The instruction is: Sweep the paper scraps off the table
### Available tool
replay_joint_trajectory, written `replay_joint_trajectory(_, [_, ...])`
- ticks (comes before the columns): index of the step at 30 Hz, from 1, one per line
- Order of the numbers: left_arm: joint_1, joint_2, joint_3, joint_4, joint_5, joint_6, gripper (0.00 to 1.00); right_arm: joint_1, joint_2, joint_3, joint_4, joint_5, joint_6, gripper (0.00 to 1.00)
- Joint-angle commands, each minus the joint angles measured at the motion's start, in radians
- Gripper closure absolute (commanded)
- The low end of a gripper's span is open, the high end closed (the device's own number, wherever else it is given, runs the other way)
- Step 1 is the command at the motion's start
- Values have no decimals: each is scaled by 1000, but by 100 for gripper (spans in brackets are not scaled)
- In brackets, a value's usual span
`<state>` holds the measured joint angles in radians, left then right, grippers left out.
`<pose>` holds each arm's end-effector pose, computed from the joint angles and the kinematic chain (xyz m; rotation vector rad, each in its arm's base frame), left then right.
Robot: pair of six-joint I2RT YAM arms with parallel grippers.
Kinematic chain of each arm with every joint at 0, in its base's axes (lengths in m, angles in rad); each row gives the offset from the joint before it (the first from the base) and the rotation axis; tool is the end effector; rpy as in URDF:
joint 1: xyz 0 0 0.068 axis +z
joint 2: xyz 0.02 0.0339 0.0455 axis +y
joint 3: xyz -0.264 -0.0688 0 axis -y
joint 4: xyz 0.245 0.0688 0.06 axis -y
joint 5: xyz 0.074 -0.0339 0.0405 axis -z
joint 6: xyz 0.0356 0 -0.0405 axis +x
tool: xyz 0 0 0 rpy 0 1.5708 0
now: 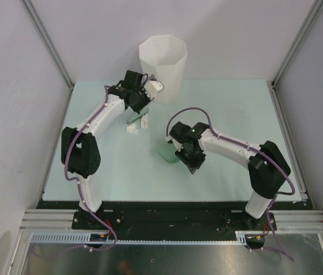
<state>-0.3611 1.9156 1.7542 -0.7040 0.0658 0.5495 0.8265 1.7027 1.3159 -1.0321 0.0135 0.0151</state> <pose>0.4030 -0.1547 0.2984 1.0966 2.1726 0.0045 0.2177 0.2357 0.2300 -1.1812 2.7539 0.0747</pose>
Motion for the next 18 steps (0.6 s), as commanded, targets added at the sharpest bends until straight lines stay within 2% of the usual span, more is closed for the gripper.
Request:
replay_joint_trajectory(1, [-68,-101,-125,11,170,138,100,-3,43,0,-11,-30,-12,100])
replay_joint_trajectory(3, [-72,-166,-215,12,286,171,100,-15,61,0,-5,-35,-14,100])
replay_joint_trajectory(8, [-82,-280,-375,6,440,205,100,-29,132,0,-2,-32,-47,100])
replay_joint_trajectory(13, [-90,-409,-438,-12,583,191,100,-12,161,0,-17,-23,-55,100])
replay_joint_trajectory(15, [-90,-447,-444,-14,600,159,100,-3,167,0,-20,-20,-50,100])
replay_joint_trajectory(18, [-88,-466,-412,-14,545,92,100,13,169,0,-37,-15,-47,100])
